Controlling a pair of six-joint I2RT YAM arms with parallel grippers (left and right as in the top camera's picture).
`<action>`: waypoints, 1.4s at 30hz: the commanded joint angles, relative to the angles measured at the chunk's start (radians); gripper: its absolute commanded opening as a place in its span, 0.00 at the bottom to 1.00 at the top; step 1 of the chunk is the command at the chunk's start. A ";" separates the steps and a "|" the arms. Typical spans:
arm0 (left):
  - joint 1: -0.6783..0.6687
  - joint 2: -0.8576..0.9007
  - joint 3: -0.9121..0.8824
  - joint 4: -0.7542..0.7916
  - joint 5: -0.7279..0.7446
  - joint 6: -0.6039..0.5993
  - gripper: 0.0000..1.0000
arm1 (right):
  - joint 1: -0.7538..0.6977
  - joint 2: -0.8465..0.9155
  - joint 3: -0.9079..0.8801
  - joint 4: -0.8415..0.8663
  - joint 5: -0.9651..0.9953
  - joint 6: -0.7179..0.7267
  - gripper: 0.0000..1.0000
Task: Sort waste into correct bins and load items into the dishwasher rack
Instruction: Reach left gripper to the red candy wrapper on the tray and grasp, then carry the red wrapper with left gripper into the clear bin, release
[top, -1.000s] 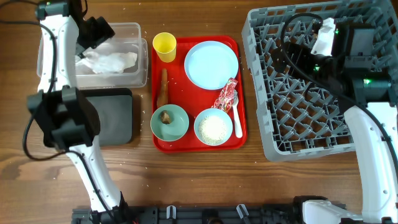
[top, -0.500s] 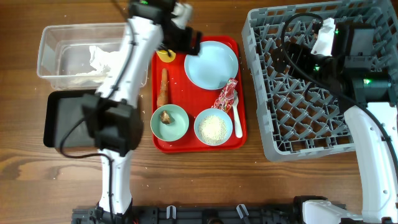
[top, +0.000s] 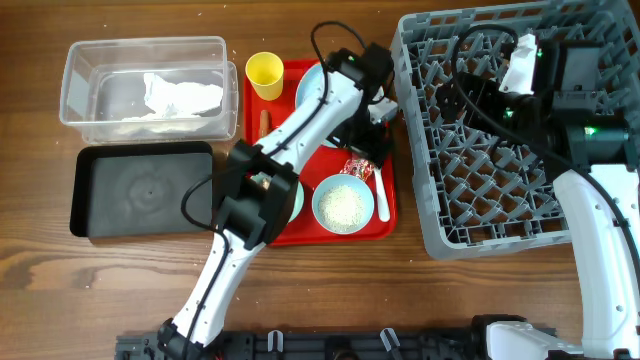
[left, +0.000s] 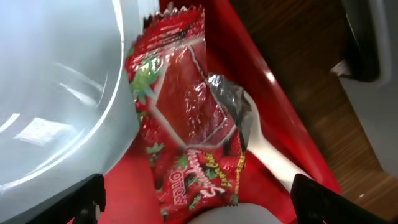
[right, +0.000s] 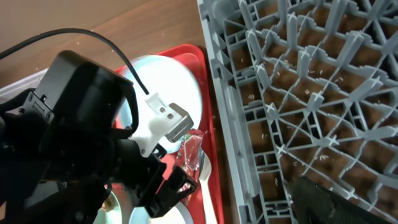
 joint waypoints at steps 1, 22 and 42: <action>-0.015 0.032 -0.002 0.005 -0.037 -0.041 0.95 | 0.003 0.002 0.018 -0.002 0.023 0.000 1.00; -0.024 0.063 0.001 0.119 -0.095 -0.073 0.30 | 0.003 0.002 0.018 -0.005 0.039 0.002 1.00; 0.098 -0.154 0.018 0.137 -0.180 -0.161 0.04 | 0.003 0.002 0.018 -0.003 0.039 0.001 1.00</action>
